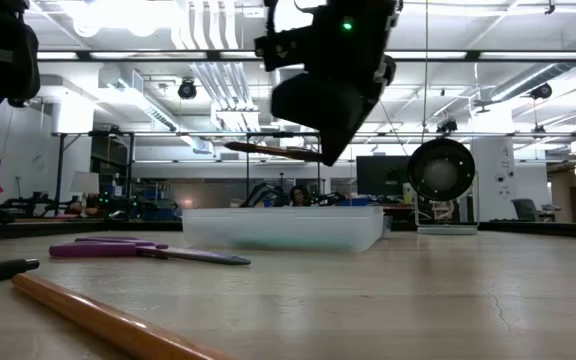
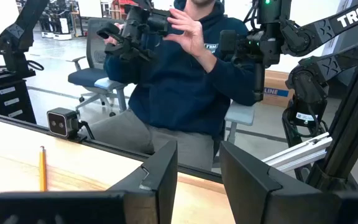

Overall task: Pick & place school supplies into a supply box
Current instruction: Put the brown pen into the supply box

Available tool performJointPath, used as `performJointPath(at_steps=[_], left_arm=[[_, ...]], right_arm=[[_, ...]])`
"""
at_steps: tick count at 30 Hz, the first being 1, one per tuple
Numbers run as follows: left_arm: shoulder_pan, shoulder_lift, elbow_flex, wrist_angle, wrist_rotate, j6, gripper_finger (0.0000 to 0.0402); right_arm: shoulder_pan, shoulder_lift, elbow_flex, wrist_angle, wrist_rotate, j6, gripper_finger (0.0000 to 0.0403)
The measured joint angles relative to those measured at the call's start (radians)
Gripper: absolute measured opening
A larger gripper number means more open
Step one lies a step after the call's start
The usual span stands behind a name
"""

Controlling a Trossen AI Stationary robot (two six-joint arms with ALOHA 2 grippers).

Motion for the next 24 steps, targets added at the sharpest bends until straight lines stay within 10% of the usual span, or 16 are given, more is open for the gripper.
performJointPath(at_steps=[24], left_arm=[[0.000, 0.000, 0.000, 0.000, 0.000, 0.000, 0.0105]], right_arm=[[-0.023, -0.061, -0.141, 0.134, 0.002, -0.045, 0.0039]])
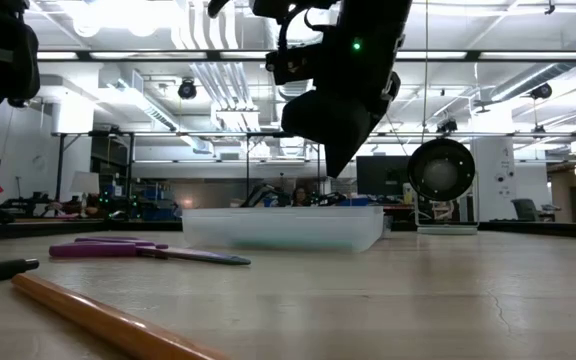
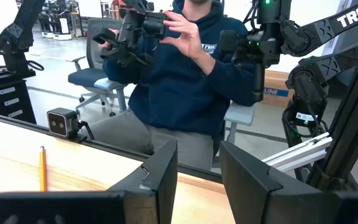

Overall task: Pick & place school supplies into a supply box
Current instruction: Put the brown pen into the supply box, then put the violet scissors into the supply box

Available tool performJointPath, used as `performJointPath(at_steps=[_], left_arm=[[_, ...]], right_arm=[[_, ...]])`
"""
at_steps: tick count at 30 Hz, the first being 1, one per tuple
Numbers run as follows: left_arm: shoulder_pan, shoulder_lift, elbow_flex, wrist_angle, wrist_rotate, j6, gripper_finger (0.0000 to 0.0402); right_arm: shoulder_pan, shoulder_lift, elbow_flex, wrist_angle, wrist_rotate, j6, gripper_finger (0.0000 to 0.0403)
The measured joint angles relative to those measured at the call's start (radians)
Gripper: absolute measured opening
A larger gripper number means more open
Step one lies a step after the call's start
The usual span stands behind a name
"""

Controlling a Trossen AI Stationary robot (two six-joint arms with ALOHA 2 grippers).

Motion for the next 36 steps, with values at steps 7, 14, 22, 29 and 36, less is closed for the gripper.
performJointPath(at_steps=[7, 14, 22, 29, 36], left_arm=[[0.000, 0.000, 0.000, 0.000, 0.000, 0.000, 0.0105], [0.000, 0.000, 0.000, 0.000, 0.000, 0.000, 0.0105], [0.000, 0.000, 0.000, 0.000, 0.000, 0.000, 0.0105], [0.000, 0.000, 0.000, 0.000, 0.000, 0.000, 0.0105], [0.000, 0.000, 0.000, 0.000, 0.000, 0.000, 0.0105]], right_arm=[[0.000, 0.001, 0.000, 0.006, 0.000, 0.000, 0.0053], [0.000, 0.001, 0.010, 0.019, -0.004, 0.000, 0.0054], [0.001, 0.001, 0.057, 0.062, -0.033, 0.000, 0.0054], [0.001, 0.001, 0.064, 0.202, -0.035, -0.063, 0.0054], [-0.001, 0.012, 0.057, 0.343, -0.149, -0.284, 0.0054]])
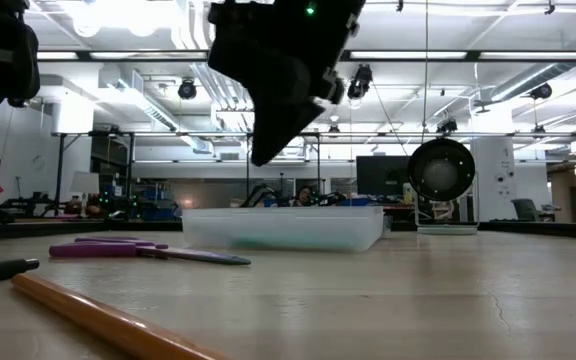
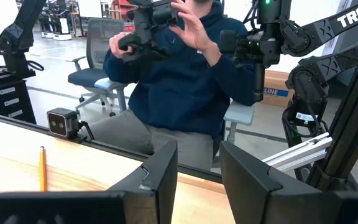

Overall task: Pick & place school supplies into a supply box
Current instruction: Put the violet scissors into the supply box

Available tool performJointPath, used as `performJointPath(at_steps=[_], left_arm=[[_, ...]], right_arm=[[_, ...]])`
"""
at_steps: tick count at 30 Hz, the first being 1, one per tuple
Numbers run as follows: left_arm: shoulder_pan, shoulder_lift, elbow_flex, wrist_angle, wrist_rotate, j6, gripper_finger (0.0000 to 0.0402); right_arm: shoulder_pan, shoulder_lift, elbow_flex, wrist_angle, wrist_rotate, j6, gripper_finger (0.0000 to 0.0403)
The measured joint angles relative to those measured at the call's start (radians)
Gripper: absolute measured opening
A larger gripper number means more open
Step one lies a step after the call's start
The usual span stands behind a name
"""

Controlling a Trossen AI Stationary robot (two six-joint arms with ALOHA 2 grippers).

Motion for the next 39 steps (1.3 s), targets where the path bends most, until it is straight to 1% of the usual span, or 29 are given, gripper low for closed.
performJointPath(at_steps=[4, 6, 9, 14, 17, 28, 33, 36, 39], left_arm=[[0.000, 0.000, 0.000, 0.000, 0.000, 0.000, 0.0105], [0.000, 0.000, 0.000, 0.000, 0.000, 0.000, 0.0105], [0.000, 0.000, 0.000, 0.000, 0.000, 0.000, 0.0105], [0.000, 0.000, 0.000, 0.000, 0.000, 0.000, 0.0105], [0.000, 0.000, 0.000, 0.000, 0.000, 0.000, 0.0105], [0.000, 0.000, 0.000, 0.000, 0.000, 0.000, 0.0105], [0.000, 0.000, 0.000, 0.000, 0.000, 0.000, 0.0105], [0.000, 0.000, 0.000, 0.000, 0.000, 0.000, 0.0105], [0.000, 0.000, 0.000, 0.000, 0.000, 0.000, 0.0105]], right_arm=[[-0.003, 0.005, 0.000, 0.110, -0.050, -0.209, 0.0054], [-0.004, 0.009, 0.000, 0.158, -0.066, -0.287, 0.0054], [-0.004, 0.015, -0.002, 0.204, -0.111, -0.350, 0.0054], [-0.012, 0.035, -0.004, 0.253, -0.217, -0.425, 0.0054], [-0.022, 0.057, -0.004, 0.291, -0.247, -0.429, 0.0054], [-0.081, 0.086, -0.004, 0.390, -0.253, -0.410, 0.0054], [-0.092, 0.086, -0.004, 0.443, -0.323, -0.421, 0.0054], [-0.090, 0.084, -0.004, 0.429, -0.352, -0.415, 0.0054], [-0.078, 0.084, -0.004, 0.399, -0.356, -0.354, 0.0054]])
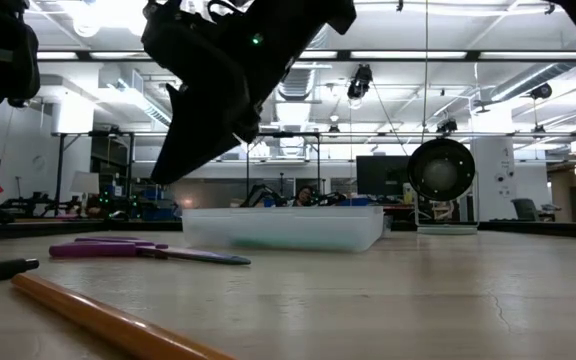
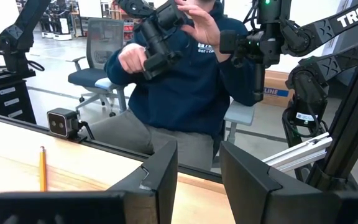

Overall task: Pick & place school supplies into a supply box
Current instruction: Put the violet scissors into the supply box

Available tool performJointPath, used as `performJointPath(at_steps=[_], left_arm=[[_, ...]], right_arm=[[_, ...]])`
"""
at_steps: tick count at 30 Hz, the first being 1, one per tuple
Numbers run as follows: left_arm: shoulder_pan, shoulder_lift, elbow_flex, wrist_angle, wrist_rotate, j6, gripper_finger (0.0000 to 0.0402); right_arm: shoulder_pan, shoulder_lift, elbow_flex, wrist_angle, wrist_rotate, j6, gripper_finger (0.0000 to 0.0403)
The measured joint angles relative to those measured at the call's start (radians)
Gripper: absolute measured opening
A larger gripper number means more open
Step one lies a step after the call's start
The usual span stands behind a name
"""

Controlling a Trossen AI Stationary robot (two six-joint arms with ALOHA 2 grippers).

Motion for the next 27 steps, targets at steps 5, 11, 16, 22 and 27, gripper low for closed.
performJointPath(at_steps=[5, 11, 16, 22, 27], left_arm=[[0.000, 0.000, 0.000, 0.000, 0.000, 0.000, 0.0105], [0.000, 0.000, 0.000, 0.000, 0.000, 0.000, 0.0105], [0.000, 0.000, 0.000, 0.000, 0.000, 0.000, 0.0105], [0.000, 0.000, 0.000, 0.000, 0.000, 0.000, 0.0105], [0.000, 0.000, 0.000, 0.000, 0.000, 0.000, 0.0105]], right_arm=[[0.010, 0.000, 0.003, -0.085, -0.041, 0.109, 0.0054], [0.021, 0.000, -0.008, -0.119, -0.046, 0.115, 0.0054], [0.023, 0.000, -0.011, -0.134, -0.052, 0.163, 0.0055], [0.032, 0.000, -0.039, -0.135, -0.052, 0.177, 0.0087], [0.032, 0.000, -0.041, -0.132, -0.067, 0.242, 0.0122]])
